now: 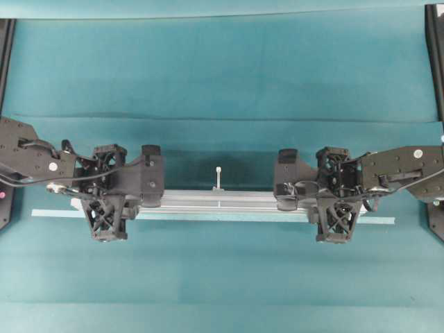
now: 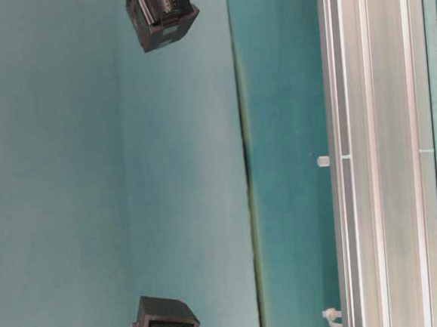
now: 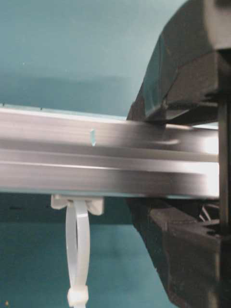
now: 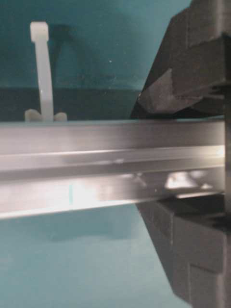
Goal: Lift the large metal rail with both hands.
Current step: 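Close both grippers on the rail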
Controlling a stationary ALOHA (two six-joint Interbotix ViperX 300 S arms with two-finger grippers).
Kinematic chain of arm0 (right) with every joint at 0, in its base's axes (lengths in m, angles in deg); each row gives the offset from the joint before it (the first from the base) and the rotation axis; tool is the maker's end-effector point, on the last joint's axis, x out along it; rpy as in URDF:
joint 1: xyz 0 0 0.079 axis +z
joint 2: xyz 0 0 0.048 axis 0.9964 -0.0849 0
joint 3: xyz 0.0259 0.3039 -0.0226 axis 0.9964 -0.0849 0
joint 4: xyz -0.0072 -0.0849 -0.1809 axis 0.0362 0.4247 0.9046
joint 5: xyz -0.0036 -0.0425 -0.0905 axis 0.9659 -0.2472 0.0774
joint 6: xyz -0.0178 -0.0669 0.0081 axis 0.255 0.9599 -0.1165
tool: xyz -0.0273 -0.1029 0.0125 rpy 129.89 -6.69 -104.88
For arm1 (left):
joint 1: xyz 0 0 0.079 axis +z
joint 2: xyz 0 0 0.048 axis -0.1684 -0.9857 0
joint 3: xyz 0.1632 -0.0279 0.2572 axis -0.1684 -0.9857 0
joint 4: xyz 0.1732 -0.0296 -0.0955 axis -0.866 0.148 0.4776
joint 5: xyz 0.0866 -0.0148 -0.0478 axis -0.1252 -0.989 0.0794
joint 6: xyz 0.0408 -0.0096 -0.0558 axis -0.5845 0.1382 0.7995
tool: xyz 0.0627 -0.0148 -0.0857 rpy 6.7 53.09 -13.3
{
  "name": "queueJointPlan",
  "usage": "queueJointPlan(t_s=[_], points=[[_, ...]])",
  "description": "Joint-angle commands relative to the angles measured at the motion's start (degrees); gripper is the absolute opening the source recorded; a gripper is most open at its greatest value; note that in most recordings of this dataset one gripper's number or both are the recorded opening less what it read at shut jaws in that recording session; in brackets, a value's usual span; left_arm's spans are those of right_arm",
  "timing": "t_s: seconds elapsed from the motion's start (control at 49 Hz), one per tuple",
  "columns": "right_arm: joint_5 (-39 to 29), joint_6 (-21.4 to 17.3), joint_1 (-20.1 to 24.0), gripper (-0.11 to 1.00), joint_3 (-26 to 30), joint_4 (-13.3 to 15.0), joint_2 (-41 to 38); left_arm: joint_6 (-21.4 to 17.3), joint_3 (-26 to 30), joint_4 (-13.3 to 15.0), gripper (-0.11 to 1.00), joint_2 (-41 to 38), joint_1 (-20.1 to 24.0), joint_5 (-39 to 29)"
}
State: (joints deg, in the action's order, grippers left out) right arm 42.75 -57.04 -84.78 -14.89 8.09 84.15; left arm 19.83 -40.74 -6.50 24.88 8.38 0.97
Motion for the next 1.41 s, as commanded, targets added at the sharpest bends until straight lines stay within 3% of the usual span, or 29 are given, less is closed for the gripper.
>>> queueJointPlan(t_s=[0.0,0.449,0.632,1.061,1.387], points=[[-0.09,-0.18,-0.26,0.39,0.44,0.18,-0.53,0.0,0.35,0.18,0.36,0.44,-0.35,0.35],[-0.26,-0.18,-0.26,0.39,0.53,-0.18,-0.44,0.44,0.18,0.09,0.36,0.53,-0.26,0.35],[-5.45,-0.18,-0.35,0.39,2.64,-0.26,2.2,0.53,1.41,0.18,0.36,2.37,-0.26,-1.14],[-21.27,-4.13,-0.88,0.39,9.67,-1.14,13.1,0.18,10.2,0.18,0.36,13.97,-0.35,-18.63],[-32.96,-6.15,-0.88,0.39,17.84,-1.49,19.16,-0.18,17.4,0.18,0.36,19.34,-0.44,-27.95]])
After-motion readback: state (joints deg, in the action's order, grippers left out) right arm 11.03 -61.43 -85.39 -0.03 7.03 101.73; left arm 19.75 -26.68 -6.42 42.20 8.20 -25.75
